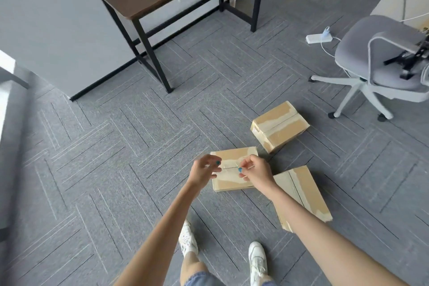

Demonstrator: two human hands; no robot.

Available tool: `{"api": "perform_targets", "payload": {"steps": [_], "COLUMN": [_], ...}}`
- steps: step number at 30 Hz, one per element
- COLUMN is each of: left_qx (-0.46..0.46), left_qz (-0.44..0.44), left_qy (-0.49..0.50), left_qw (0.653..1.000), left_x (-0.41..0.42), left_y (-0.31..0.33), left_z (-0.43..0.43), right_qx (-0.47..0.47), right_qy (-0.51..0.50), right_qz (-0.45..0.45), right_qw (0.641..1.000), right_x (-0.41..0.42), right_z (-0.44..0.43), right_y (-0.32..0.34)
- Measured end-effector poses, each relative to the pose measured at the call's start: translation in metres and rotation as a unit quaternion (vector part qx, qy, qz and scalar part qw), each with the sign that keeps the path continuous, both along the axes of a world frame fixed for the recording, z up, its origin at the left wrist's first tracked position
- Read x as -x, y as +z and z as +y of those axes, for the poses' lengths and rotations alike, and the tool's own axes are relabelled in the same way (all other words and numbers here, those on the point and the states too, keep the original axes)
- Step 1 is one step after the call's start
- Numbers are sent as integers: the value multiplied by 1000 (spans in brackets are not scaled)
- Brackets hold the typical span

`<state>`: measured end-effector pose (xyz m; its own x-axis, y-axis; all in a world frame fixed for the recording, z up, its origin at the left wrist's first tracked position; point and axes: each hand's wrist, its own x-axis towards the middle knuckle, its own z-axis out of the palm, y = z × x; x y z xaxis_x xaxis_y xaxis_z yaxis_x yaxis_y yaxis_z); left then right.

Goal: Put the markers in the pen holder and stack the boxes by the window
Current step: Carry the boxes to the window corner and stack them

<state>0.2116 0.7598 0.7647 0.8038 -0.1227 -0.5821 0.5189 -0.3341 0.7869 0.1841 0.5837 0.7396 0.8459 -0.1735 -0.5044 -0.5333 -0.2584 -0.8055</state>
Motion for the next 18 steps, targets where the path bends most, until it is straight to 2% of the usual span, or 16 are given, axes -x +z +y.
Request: {"api": "perform_targets", "payload": {"steps": [5,10,18], "left_qx": [7,11,-35], "left_qz": [24,42,-11], "left_qy": [16,10,-15], "left_qw": [1000,999,999], "left_x": [30,35,16], "left_y": [-38,-110,-343], "left_z": [-25,-35,-27], "right_qx": [9,26,80], "right_qy": [-9,-37,-35], "right_qz": [13,23,-15], "right_qw": [1000,999,996], "right_x": [28,43,37], "right_z": [-29,-50,-73], "right_y": [-40,-111,-335]}}
